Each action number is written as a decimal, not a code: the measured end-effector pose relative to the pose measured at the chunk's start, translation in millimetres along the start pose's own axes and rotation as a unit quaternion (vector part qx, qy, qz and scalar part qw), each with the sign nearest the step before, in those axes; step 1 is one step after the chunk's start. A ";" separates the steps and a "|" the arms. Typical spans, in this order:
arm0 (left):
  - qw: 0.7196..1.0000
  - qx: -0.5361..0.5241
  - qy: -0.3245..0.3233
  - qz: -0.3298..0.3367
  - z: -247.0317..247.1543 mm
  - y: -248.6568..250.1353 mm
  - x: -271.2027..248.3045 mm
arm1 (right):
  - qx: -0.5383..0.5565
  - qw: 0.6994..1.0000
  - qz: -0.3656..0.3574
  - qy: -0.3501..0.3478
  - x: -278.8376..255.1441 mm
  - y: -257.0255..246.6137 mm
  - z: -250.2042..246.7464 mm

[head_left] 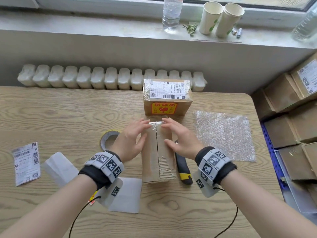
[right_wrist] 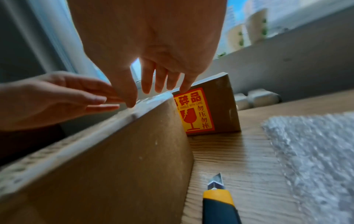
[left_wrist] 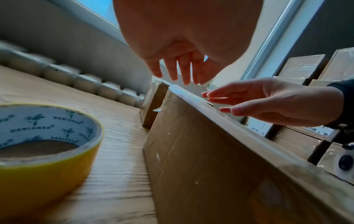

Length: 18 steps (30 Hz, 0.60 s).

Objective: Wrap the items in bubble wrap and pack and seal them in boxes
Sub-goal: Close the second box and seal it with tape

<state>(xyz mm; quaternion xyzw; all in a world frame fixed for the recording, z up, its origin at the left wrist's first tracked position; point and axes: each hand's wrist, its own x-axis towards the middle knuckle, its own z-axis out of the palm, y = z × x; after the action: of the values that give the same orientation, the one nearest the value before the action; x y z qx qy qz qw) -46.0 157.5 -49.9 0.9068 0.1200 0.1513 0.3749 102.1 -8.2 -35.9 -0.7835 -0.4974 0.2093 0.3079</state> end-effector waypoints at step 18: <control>0.965 -0.089 -0.112 -0.219 6.6 -24.0 38.7 | 0.138 0.971 0.151 -0.121 35.7 7.5 -8.3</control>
<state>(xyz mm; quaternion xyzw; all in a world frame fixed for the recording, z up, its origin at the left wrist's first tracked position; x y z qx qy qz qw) -10.3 182.6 -64.4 0.8327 0.2589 -0.0266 0.4888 127.2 19.6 -35.8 -0.7685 -0.3730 0.4130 0.3157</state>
